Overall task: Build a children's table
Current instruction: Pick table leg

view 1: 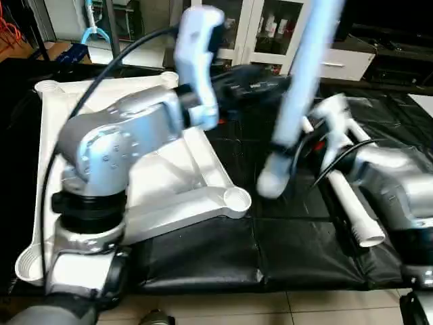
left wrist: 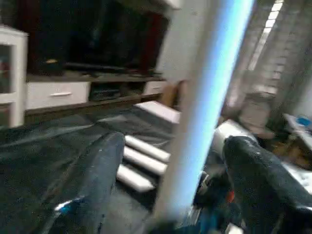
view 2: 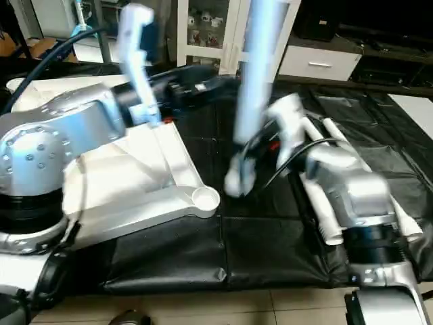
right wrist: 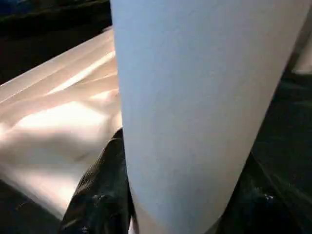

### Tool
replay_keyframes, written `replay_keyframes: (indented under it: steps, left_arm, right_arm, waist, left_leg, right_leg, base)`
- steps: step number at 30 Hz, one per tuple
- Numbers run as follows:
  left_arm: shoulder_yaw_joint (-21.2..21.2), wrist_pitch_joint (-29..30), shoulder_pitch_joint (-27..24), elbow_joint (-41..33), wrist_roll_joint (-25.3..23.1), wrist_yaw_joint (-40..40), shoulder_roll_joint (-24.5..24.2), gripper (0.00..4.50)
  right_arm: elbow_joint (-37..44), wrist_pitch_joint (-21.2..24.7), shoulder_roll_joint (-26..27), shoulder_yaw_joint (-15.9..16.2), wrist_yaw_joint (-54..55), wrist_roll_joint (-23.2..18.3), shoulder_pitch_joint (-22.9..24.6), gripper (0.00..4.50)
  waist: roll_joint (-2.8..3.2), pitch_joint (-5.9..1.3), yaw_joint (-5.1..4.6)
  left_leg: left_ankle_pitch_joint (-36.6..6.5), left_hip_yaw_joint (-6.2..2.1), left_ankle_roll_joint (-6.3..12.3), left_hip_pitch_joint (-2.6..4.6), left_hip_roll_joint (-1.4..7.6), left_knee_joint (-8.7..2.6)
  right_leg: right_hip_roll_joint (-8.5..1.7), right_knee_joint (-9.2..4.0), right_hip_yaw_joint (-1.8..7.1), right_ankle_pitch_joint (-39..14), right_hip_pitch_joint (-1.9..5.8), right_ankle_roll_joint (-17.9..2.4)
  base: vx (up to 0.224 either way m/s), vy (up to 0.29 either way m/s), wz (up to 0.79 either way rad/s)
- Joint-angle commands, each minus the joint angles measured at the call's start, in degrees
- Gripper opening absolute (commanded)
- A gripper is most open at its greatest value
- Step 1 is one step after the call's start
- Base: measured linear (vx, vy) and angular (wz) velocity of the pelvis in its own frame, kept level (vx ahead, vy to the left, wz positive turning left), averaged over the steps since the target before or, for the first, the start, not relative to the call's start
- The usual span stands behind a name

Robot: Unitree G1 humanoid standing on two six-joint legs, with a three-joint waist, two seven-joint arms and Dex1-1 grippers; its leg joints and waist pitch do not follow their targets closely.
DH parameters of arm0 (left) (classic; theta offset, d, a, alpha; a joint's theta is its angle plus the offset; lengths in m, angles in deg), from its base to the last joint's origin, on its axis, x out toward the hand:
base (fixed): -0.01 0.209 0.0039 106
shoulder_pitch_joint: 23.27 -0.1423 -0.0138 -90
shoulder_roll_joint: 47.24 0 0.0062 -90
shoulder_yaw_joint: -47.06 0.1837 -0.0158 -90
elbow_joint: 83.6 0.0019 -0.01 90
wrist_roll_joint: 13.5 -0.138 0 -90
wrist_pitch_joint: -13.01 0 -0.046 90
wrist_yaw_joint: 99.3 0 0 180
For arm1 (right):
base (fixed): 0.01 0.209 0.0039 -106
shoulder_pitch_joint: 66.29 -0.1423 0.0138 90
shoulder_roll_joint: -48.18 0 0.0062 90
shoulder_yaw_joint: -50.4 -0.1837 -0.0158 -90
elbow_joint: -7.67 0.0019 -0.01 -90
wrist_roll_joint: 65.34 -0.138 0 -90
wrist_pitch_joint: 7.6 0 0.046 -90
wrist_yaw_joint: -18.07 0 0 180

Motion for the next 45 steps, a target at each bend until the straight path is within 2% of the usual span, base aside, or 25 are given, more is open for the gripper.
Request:
replay_keyframes:
  steps: [1, 3, 5, 6, 7, 8, 9, 10, 12, 13, 14, 15, 17, 21, 24, 27, 30, 37, 45]
  left_arm:
    - [-0.11, -1.08, -1.49, -0.52, -2.3, -0.53, -1.51, 3.77]
    - [-0.41, -2.72, -2.62, -0.6, -4.64, -1.89, -2.59, 3.77]
    - [-0.55, -5.33, -3.91, -0.44, -7.87, -3.81, -3.65, 3.77]
    - [-0.55, -5.33, -3.91, -0.44, -7.87, -3.81, -3.65, 3.77]
    - [0.69, -9.26, -6.93, 0.11, -13.77, -7.04, -5.58, 3.77]
    - [0.82, -9.91, -7.68, 0.26, -15.01, -8.04, -5.87, 3.77]
    - [0.75, -11.73, -10.69, 0.67, -18.54, -11.44, -6.51, 3.77]
    - [-0.11, -12.9, -12.75, 0.54, -19.42, -12.78, -6.13, 3.77]
    - [-1.05, -15.67, -16.01, -0.23, -20.57, -13.7, -5.53, 3.77]
    - [0.07, -16.88, -18.03, -1.0, -22.46, -14.48, -6.21, 3.77]
    - [0.37, -16.87, -18.7, -1.26, -22.9, -14.87, -6.29, 3.77]
    - [0.9, -16.48, -20.98, -2.47, -23.67, -16.44, -5.54, 3.77]
    - [2.5, -17.86, -22.6, -3.69, -25.05, -16.9, -5.21, 3.77]
    - [4.28, -19.52, -23.72, -3.99, -26.65, -17.06, -4.61, 3.77]
    - [5.98, -22.96, -24.8, -2.41, -31.11, -19.71, -4.31, 3.77]
    - [5.9, -25.33, -26.88, -2.39, -32.99, -20.33, -3.84, 3.77]
    - [6.61, -27.02, -27.93, -3.06, -34.38, -19.89, -4.76, 3.77]
    - [6.61, -27.02, -27.93, -3.06, -34.38, -19.89, -4.76, 3.77]
    - [6.61, -27.02, -27.93, -3.06, -34.38, -19.89, -4.76, 3.77]
  right_arm:
    - [2.26, -1.15, 0.6, -2.24, 4.48, 1.24, 0.33, 1.78]
    - [4.97, 0.32, 1.42, -2.55, 7.13, 1.96, 1.77, 1.78]
    - [7.92, 2.2, 2.2, -2.44, 9.69, 3.02, 3.37, 1.78]
    - [7.92, 2.2, 2.2, -2.44, 9.69, 3.02, 3.37, 1.78]
    - [13.14, 2.56, 4.08, -2.47, 12.32, 3.58, 6.48, 1.78]
    - [14.32, 2.51, 4.54, -2.41, 12.95, 3.81, 7.23, 1.78]
    - [18.21, 2.78, 6.22, -2.13, 15.41, 4.34, 9.9, 1.78]
    - [19.92, 2.81, 7.04, -1.81, 17.19, 5.14, 11.24, 1.78]
    - [21.65, 3.15, 8.18, -1.83, 19.25, 5.48, 12.61, 1.78]
    - [22.51, 3.51, 8.47, -1.67, 20.68, 5.31, 13.23, 1.78]
    - [22.79, 3.75, 8.49, -1.56, 21.12, 5.32, 13.43, 1.78]
    - [23.62, 4.28, 9.08, -1.9, 22.93, 5.32, 14.06, 1.78]
    - [24.11, 4.51, 10.13, -2.99, 25.14, 5.62, 14.32, 1.78]
    - [24.96, 5.32, 10.76, -3.32, 27.22, 6.78, 14.6, 1.78]
    - [25.32, 6.28, 12.17, -3.58, 29.36, 7.96, 15.02, 1.78]
    - [25.32, 6.02, 12.82, -4.45, 32.56, 8.39, 15.82, 1.78]
    - [25.43, 6.66, 13.35, -5.41, 34.91, 8.33, 16.17, 1.78]
    - [25.43, 6.66, 13.35, -5.41, 34.91, 8.33, 16.17, 1.78]
    - [25.43, 6.66, 13.35, -5.41, 34.91, 8.33, 16.17, 1.78]
  waist:
    - [1.22, -4.73, -0.3]
    - [1.24, -4.73, -0.34]
    - [1.73, -4.71, -0.44]
    - [1.59, -4.67, -0.53]
    - [1.76, -4.71, -0.44]
    - [2.02, -4.68, -0.54]
    - [2.02, -4.59, -0.71]
    - [2.09, -4.54, -0.82]
    - [2.26, -4.51, -1.02]
    - [2.47, -4.7, -0.97]
    - [2.53, -4.58, -1.07]
    - [2.94, -4.43, -1.04]
    - [2.78, -4.25, -1.16]
    - [2.75, -4.17, -1.34]
    - [2.54, -4.22, -1.82]
    - [2.47, -4.33, -2.36]
    - [2.46, -4.48, -2.63]
    - [2.65, -4.21, -3.09]
    - [2.65, -4.29, -3.08]
  left_leg:
    - [-7.17, -1.57, -3.91, 2.25, 3.12, -3.77]
    - [-7.0, -1.58, -3.71, 2.2, 3.13, -3.84]
    - [-6.78, -1.76, -3.78, 2.16, 3.21, -3.97]
    - [-6.97, -1.7, -3.83, 2.17, 3.21, -4.0]
    - [-7.27, -1.81, -3.89, 2.23, 3.29, -4.05]
    - [-7.46, -1.77, -3.96, 2.19, 3.26, -4.03]
    - [-8.98, -1.83, -4.2, 2.25, 3.34, -4.21]
    - [-9.88, -1.89, -4.48, 2.29, 3.39, -4.39]
    - [-10.16, -1.93, -4.88, 2.19, 3.37, -4.49]
    - [-10.7, -1.98, -5.01, 2.38, 3.37, -4.42]
    - [-10.97, -1.91, -5.1, 2.37, 3.33, -4.46]
    - [-12.12, -1.89, -5.55, 2.55, 3.33, -4.54]
    - [-14.55, -2.01, -6.04, 2.57, 3.3, -4.77]
    - [-15.4, -2.06, -6.49, 2.48, 3.19, -4.84]
    - [-14.8, -2.18, -6.17, 2.06, 3.07, -4.86]
    - [-13.13, -2.18, -5.57, 1.73, 3.0, -4.73]
    - [-11.44, -2.05, -5.08, 1.83, 2.95, -4.54]
    - [-13.86, -2.04, -5.17, 2.08, 3.0, -4.61]
    - [-13.21, -2.02, -5.19, 2.03, 2.96, -4.56]
  right_leg:
    - [-4.11, -3.48, 2.28, -0.79, 2.0, -12.89]
    - [-4.17, -3.5, 2.29, -0.82, 1.98, -12.33]
    - [-4.11, -3.61, 2.34, -0.51, 2.05, -11.51]
    - [-4.08, -3.69, 2.35, -0.73, 2.01, -11.22]
    - [-4.18, -3.8, 2.37, -1.18, 2.03, -10.81]
    - [-4.12, -3.72, 2.41, -1.12, 1.93, -10.55]
    - [-4.08, -3.85, 2.39, -2.42, 1.78, -9.65]
    - [-4.11, -4.06, 2.41, -3.85, 1.7, -8.82]
    - [-4.24, -4.23, 2.47, -5.3, 1.63, -8.6]
    - [-4.21, -4.21, 2.45, -6.29, 1.51, -8.63]
    - [-4.12, -4.28, 2.49, -6.76, 1.34, -8.58]
    - [-3.99, -4.35, 2.5, -7.84, 1.0, -8.25]
    - [-4.02, -4.66, 2.51, -10.16, 0.79, -7.37]
    - [-3.94, -4.82, 2.6, -11.43, 0.6, -6.24]
    - [-3.97, -4.82, 2.65, -10.75, 0.84, -5.61]
    - [-4.02, -4.7, 2.63, -9.19, 1.07, -5.89]
    - [-3.88, -4.49, 2.62, -7.13, 1.03, -6.18]
    - [-3.84, -4.75, 2.61, -9.81, 0.69, -6.39]
    - [-3.85, -4.64, 2.63, -8.67, 0.74, -6.47]
  base:
    - [0.0, 0.0, 0.0]
    - [0.0, 0.0, 0.0]
    - [0.0, 0.0, 0.0]
    - [0.0, 0.0, 0.0]
    - [0.0, 0.0, 0.0]
    - [0.0, 0.0, 0.0]
    - [0.0, 0.0, 0.0]
    - [0.0, 0.0, 0.0]
    - [0.0, 0.0, 0.0]
    - [0.0, 0.0, 0.0]
    - [0.0, 0.0, 0.0]
    - [0.0, 0.0, 0.0]
    - [0.0, 0.0, 0.0]
    - [0.0, 0.0, 0.0]
    - [0.0, 0.0, 0.0]
    - [0.0, 0.0, 0.0]
    - [0.0, 0.0, 0.0]
    - [0.0, 0.0, 0.0]
    - [0.0, 0.0, 0.0]
